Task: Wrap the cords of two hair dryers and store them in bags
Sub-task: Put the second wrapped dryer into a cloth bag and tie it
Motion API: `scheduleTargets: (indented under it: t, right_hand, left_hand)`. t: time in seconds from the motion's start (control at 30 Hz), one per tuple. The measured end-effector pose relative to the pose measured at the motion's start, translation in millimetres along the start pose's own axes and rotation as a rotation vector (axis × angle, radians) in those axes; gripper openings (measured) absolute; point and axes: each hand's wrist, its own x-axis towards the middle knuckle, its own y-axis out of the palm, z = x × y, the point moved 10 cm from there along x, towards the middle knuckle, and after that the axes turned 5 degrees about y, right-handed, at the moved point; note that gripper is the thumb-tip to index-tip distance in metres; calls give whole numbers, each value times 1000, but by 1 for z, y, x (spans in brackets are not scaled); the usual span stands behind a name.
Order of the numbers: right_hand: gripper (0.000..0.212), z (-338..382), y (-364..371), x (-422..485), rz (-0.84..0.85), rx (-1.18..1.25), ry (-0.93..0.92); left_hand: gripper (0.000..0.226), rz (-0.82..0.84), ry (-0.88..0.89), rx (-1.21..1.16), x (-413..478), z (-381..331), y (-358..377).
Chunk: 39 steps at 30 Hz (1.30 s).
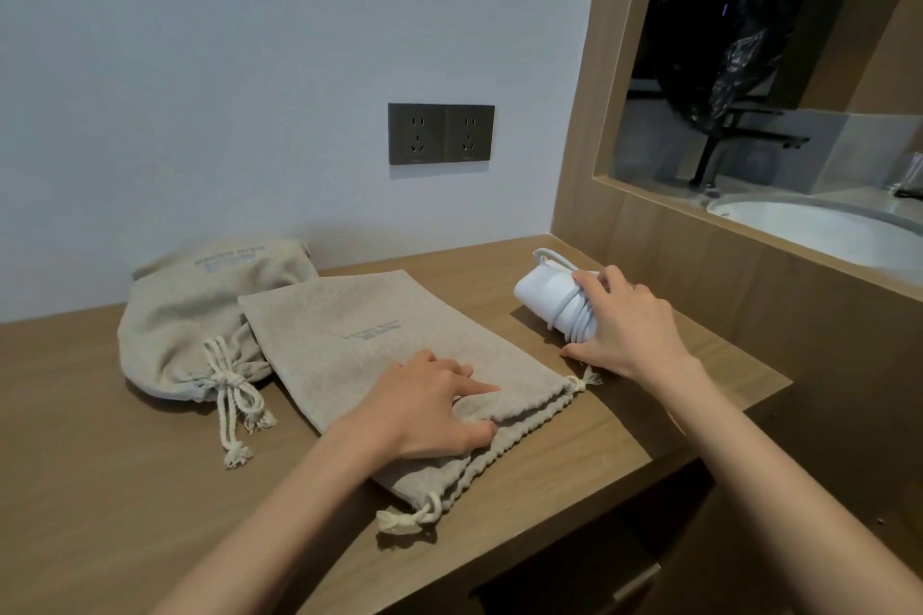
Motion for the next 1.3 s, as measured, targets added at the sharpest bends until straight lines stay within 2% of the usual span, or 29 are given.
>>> scheduleTargets:
  t: [0.2,0.3,0.43,0.53,0.73,0.9,1.0,1.17,1.3]
  right_hand:
    - [78,0,-1,-3,-63,0,60]
    - [78,-6,1,-8,-86,8,117]
    - [77,-12,1,-14,-142,73,154]
    - [75,-14,-1,-17,-181,116,136]
    - [76,-18,-10,-30,-327,192,22]
    - [82,-18,-23,-52,-442,211,-82]
    - [86,-16,-38,-65,-497,242,-134]
    - [78,-7,-68,-86,-582,251,-251]
    - [74,2,-79,-103,-589,204,-395]
  left_hand:
    - [51,97,98,-130,10,-24,18]
    - [59,85,82,-132,18,-17,18]
    - [52,77,57,-159,26,-4,10]
    - [59,64,31,-170,31,5,4]
    - [61,-176,55,-124,17,9,-23]
    - [30,-329,2,-208,1,15,-34]
    - [19,-427,-51,-289,0,21,-41]
    - [20,-615,-150,-408,4,33,-55]
    - [23,-669,-265,-546,12,46,-63]
